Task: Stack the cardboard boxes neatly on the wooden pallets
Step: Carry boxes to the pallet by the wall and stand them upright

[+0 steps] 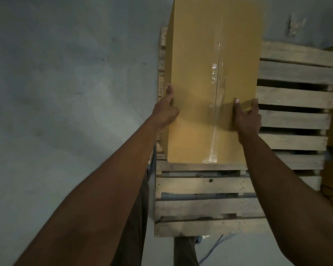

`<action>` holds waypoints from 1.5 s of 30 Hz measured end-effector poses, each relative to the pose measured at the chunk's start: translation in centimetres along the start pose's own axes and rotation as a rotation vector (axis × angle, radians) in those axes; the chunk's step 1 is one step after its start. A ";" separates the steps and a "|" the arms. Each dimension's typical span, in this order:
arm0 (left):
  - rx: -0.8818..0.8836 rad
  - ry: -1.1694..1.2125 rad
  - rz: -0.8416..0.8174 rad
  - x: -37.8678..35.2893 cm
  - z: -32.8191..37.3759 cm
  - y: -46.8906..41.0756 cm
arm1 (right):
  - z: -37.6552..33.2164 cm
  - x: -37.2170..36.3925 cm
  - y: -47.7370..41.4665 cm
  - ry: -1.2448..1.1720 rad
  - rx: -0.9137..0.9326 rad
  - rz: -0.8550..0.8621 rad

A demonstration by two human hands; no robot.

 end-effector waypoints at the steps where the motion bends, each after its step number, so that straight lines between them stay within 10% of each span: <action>1: -0.012 0.003 0.006 -0.1 0.0 0.0 | 0.2 0.0 0.0 -0.001 -0.003 0.006; 10: -0.012 -0.205 -0.067 -0.2 -0.8 1.0 | -1.5 1.9 1.7 0.370 0.055 -0.121; 16: -0.010 -0.151 -0.058 -7.4 -2.3 12.0 | -1.0 3.1 14.6 0.111 0.168 -0.041; 25: 0.155 -0.004 0.056 -17.8 -9.7 36.8 | 15.9 9.9 32.2 0.125 0.061 -0.327; 45: 0.029 -0.053 -0.054 -37.5 -8.6 66.9 | 51.6 35.5 47.8 0.123 0.166 -0.199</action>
Point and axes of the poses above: each hand's wrist, its own y-axis away from the middle knuckle, its own x-axis out of the back of the hand, z = x × y, the point moved 10 cm from there along -y, towards the middle knuckle, and after that the axes turned 4 degrees about -x, right-handed, at the moved point
